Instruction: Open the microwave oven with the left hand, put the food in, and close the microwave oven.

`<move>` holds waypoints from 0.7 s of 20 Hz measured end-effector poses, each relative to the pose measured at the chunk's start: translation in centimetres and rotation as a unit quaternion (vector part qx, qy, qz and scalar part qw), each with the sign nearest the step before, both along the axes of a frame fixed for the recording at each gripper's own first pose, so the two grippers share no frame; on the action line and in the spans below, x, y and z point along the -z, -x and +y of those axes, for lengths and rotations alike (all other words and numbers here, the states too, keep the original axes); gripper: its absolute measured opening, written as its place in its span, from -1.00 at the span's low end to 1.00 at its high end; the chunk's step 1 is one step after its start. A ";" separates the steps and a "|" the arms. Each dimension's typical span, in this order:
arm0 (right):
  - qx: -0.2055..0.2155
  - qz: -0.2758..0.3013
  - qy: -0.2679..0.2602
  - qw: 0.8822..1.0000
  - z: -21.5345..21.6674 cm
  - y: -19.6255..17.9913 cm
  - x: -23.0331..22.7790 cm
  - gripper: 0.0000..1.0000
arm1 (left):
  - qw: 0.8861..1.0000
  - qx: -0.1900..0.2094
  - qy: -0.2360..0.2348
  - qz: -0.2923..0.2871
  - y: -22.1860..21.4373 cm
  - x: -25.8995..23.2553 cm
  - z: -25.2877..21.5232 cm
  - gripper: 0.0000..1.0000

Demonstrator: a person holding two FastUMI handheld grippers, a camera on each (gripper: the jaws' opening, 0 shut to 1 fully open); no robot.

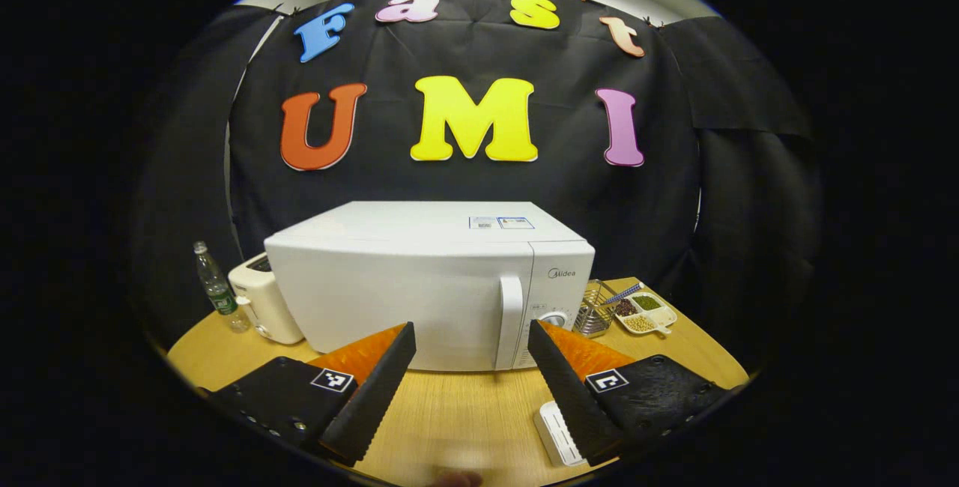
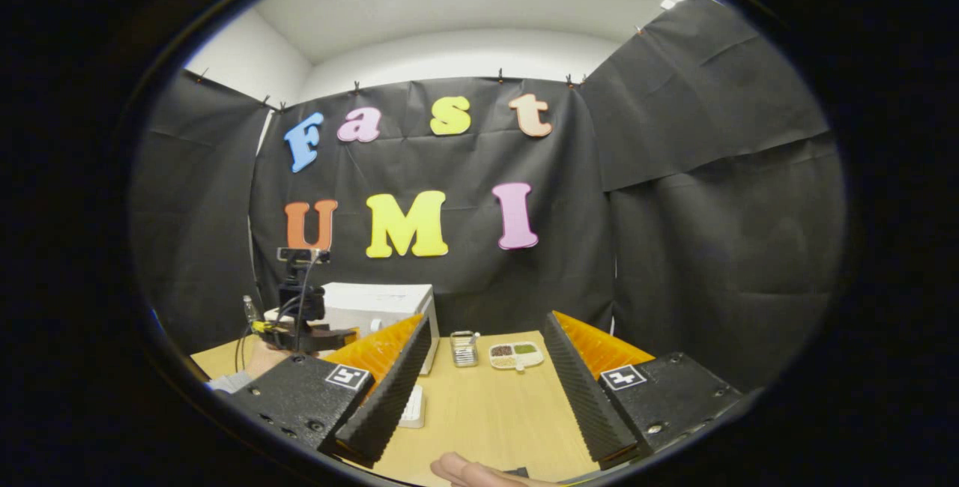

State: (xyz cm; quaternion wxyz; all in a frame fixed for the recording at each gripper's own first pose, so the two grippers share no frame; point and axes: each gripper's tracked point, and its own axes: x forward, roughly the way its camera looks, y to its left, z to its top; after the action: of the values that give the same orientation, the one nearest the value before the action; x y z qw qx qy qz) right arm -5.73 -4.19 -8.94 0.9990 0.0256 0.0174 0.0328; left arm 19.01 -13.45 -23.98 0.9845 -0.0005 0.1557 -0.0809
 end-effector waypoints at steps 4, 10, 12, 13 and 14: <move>0.009 -0.005 0.008 1.000 0.3 0.8 -0.7 0.94 | 0.999 -0.005 -0.015 -0.040 5.7 -6.1 2.6 0.94; 0.028 0.000 0.007 1.000 -0.1 2.1 -0.9 0.84 | 0.995 -0.032 0.000 -0.090 15.7 -13.7 7.1 0.94; 0.042 -0.002 0.006 0.999 -0.8 2.5 -1.1 0.94 | 0.993 -0.033 0.018 -0.109 19.3 -15.7 8.1 0.92; 0.048 -0.003 0.006 0.999 -0.9 2.9 -1.1 0.94 | 0.991 -0.039 0.025 -0.124 20.9 -16.5 9.0 0.91; 0.050 -0.005 0.006 0.999 -0.8 3.3 -1.2 0.94 | 0.989 -0.048 0.030 -0.137 22.3 -17.3 10.0 0.92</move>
State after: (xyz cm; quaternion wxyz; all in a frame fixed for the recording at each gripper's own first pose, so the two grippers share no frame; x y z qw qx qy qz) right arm -9.07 -4.96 -7.71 0.9996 0.0202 0.0114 -0.0175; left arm -3.34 -3.47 -6.68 0.9988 -0.0261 0.0164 -0.0375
